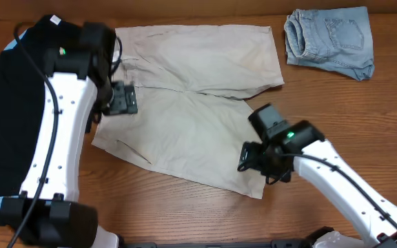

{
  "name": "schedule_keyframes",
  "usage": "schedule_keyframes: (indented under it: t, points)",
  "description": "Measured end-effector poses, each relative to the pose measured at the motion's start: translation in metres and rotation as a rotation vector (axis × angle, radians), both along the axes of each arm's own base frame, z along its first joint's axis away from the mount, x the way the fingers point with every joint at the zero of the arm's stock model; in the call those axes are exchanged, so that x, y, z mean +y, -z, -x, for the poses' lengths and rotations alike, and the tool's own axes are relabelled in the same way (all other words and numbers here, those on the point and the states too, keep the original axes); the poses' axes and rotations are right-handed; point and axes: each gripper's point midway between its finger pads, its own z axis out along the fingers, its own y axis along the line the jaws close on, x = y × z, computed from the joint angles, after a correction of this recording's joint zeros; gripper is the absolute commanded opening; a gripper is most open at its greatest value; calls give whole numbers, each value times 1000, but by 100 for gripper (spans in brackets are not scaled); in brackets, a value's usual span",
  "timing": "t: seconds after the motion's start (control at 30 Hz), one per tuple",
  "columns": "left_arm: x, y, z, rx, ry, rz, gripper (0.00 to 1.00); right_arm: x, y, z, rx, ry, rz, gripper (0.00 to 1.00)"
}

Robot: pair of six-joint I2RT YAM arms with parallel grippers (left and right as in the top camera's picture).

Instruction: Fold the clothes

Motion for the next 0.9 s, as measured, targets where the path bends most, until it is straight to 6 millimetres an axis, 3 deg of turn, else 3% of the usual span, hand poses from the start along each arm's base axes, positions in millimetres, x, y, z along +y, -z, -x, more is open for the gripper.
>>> schedule_keyframes:
  t: [0.2, 0.37, 0.6, 0.7, 0.9]
  points:
    - [28, 61, 22, 38, -162, 9, 100, 3, 29, 24, 51, 31, 13, 67]
    - [47, 104, 33, 44, -320, 25, 82, -2, 37, 31, 78, 67, 28, 67]
    - [66, 141, 19, -95, -526, 59, 63, 0, 37, 32, 85, 84, 21, 68]
    - [68, 153, 9, -171, -580, 77, 56, 2, 37, 33, 92, 110, 10, 75]
    - [70, 172, -7, -305, -647, 111, 45, 6, 36, 29, 82, 135, -10, 76]
